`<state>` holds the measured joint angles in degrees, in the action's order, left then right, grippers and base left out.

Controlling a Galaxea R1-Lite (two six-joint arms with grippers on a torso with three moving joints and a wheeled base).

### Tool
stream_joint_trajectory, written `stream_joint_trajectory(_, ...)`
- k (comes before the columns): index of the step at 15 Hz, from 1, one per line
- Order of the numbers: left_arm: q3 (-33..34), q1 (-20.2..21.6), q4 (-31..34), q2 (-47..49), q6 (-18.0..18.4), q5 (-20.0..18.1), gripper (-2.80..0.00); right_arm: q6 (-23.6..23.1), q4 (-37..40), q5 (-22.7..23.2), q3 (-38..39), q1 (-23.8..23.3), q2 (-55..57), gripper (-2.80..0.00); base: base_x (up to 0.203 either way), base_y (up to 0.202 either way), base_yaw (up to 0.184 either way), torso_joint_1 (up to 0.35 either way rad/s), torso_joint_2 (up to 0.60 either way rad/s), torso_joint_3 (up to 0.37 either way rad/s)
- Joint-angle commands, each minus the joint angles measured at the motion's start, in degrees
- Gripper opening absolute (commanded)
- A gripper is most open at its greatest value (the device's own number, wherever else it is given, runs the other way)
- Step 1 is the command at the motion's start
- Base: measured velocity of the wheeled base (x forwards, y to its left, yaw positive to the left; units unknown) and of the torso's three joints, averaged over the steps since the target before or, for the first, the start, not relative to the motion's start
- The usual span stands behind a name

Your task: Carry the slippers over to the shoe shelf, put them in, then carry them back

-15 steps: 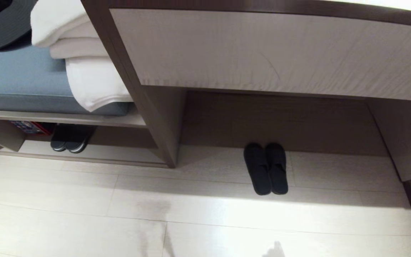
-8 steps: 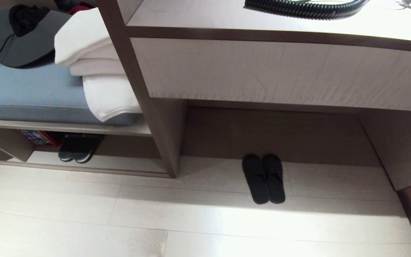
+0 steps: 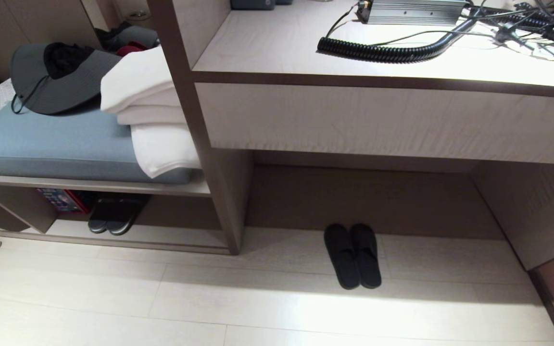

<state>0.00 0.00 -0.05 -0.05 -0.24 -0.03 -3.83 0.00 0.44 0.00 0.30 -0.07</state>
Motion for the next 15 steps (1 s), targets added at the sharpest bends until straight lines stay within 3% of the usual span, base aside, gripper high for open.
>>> stream_joint_trajectory(1, 0.0, 0.0, 0.0, 0.0, 0.0, 0.0, -2.8, 0.4, 0.0, -0.1, 0.0, 0.0, 0.0, -2.8, 0.0, 0.0, 0.0, 0.002, 0.0, 0.199)
stream_joint_trajectory(4, 0.0, 0.0, 0.0, 0.0, 0.0, -0.1, -2.8, 4.1, 0.0, -0.5, 0.1, 0.0, 0.0, -2.8, 0.0, 0.0, 0.0, 0.001, 0.0, 0.199)
stream_joint_trajectory(15, 0.0, 0.0, 0.0, 0.0, -0.1, 0.0, -2.8, 4.2, 0.0, -0.5, 0.1, 0.0, 0.0, -2.8, 0.0, 0.0, 0.0, 0.002, 0.0, 0.202)
